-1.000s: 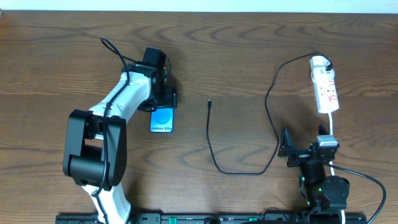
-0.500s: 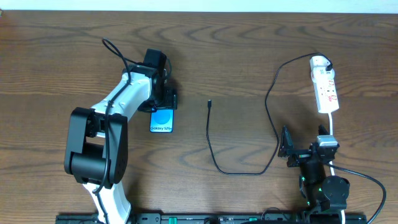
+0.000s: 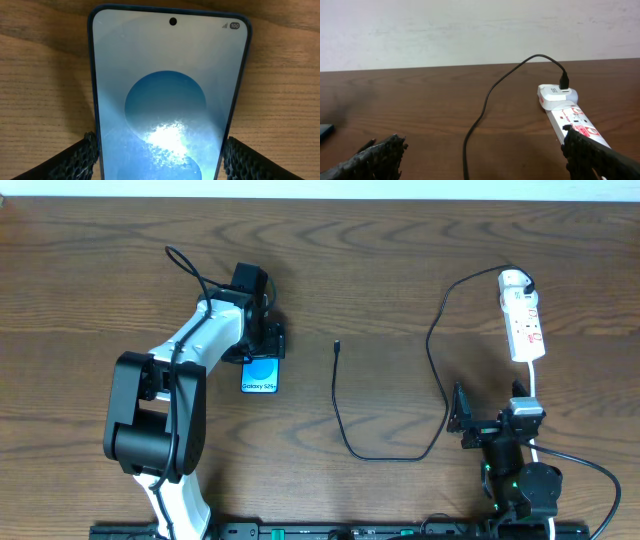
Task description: Plug charger to phone and switch on socket
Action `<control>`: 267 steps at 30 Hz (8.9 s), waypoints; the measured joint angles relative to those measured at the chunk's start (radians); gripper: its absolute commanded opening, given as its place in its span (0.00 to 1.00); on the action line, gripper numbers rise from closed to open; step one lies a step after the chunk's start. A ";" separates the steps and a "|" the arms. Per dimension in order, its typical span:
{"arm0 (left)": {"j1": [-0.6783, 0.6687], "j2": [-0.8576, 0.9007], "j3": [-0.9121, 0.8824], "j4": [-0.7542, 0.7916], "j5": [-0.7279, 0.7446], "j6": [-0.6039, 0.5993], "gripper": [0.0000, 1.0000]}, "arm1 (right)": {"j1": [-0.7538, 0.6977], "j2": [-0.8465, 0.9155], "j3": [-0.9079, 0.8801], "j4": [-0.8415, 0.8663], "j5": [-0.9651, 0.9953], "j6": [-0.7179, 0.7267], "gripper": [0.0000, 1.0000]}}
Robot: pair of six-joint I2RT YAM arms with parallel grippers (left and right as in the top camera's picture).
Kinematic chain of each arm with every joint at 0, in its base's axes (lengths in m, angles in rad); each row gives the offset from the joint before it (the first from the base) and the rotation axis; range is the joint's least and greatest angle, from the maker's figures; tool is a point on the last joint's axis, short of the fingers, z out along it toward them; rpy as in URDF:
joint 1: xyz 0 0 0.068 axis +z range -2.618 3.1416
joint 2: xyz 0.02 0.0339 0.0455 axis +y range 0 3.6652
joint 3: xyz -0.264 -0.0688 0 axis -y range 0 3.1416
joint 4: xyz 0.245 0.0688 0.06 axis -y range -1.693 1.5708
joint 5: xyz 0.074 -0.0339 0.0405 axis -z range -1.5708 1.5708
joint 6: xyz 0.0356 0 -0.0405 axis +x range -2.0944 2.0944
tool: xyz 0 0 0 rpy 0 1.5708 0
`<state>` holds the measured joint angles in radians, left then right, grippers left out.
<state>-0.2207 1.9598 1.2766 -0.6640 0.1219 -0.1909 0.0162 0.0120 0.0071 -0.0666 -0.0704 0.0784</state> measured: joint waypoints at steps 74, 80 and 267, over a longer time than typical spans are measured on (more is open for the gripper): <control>-0.069 0.026 0.001 -0.008 -0.082 -0.058 0.98 | 0.000 0.000 0.000 0.000 0.000 0.000 0.99; -0.089 0.026 0.001 -0.007 -0.087 -0.079 0.98 | 0.000 0.000 0.000 0.000 0.000 0.000 0.99; 0.099 -0.131 0.098 -0.026 0.950 -1.318 0.64 | 0.000 0.000 0.000 0.000 0.000 0.000 0.99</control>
<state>-0.1215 1.8286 1.3750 -0.6903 1.0721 -1.5085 0.0162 0.0120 0.0071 -0.0666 -0.0700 0.0784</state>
